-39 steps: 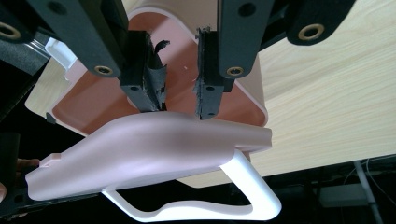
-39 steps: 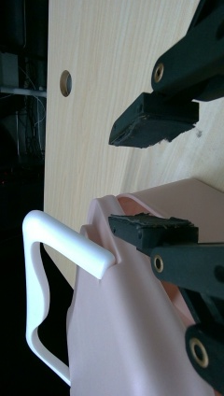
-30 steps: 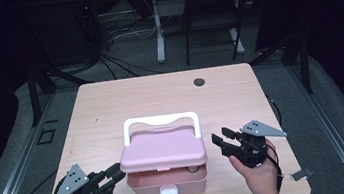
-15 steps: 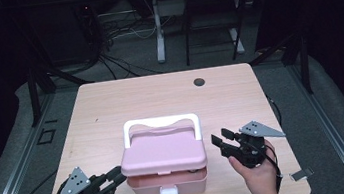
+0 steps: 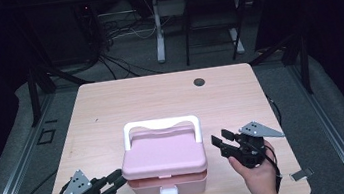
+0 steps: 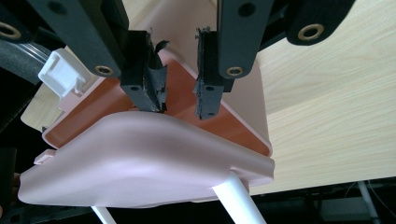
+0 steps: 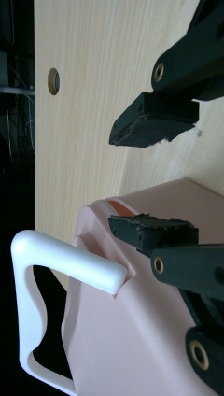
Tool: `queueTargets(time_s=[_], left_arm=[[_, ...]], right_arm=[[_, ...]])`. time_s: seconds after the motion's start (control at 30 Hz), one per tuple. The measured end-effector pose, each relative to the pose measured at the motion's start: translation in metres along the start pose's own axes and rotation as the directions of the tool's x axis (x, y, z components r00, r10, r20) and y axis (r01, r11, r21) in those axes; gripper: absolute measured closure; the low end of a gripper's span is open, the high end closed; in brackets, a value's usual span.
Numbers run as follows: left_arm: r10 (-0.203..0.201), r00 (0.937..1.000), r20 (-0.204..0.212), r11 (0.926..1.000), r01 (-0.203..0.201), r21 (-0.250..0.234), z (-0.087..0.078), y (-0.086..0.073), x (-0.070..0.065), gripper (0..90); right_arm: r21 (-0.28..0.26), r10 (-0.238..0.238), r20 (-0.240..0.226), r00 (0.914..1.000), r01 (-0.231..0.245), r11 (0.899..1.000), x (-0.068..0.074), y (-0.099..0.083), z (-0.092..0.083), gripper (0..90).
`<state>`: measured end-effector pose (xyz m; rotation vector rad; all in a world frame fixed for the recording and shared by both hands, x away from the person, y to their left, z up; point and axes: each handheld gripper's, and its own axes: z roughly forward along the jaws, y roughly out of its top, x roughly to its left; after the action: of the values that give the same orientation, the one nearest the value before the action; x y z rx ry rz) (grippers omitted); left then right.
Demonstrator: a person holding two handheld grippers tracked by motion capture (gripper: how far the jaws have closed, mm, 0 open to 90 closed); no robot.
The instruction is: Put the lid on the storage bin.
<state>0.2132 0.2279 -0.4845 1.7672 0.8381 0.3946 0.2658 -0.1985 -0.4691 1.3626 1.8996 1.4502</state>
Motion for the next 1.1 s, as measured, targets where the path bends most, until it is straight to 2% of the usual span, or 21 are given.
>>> queueTargets(time_s=[0.4,0.5,0.63,0.73,1.1], left_arm=[[-0.004,1.0,0.0,0.9999,0.004,0.016,0.0,-0.007,0.0,71.8],[-0.007,1.0,0.001,0.9994,0.007,0.033,-0.001,-0.008,0.0,71.8],[-0.011,0.9999,0.001,0.9995,0.011,0.028,0.0,-0.011,0.0,71.8],[-0.003,1.0,-0.003,0.999,0.004,0.044,-0.001,-0.011,0.0,71.8],[-0.006,1.0,-0.002,0.9992,0.006,0.038,0.0,-0.012,-0.001,72.0]], right_arm=[[-0.004,0.001,-0.002,1.0,-0.001,1.0,0.001,-0.001,0.001,53.4],[-0.004,0.001,-0.003,1.0,-0.001,1.0,0.001,-0.001,0.001,53.3],[-0.001,0.0,-0.004,1.0,0.0,1.0,0.001,-0.001,0.001,53.2],[0.001,0.0,-0.004,1.0,0.0,1.0,0.001,-0.002,0.002,53.1],[0.001,-0.003,-0.004,1.0,0.003,1.0,0.001,-0.002,0.002,53.0]])
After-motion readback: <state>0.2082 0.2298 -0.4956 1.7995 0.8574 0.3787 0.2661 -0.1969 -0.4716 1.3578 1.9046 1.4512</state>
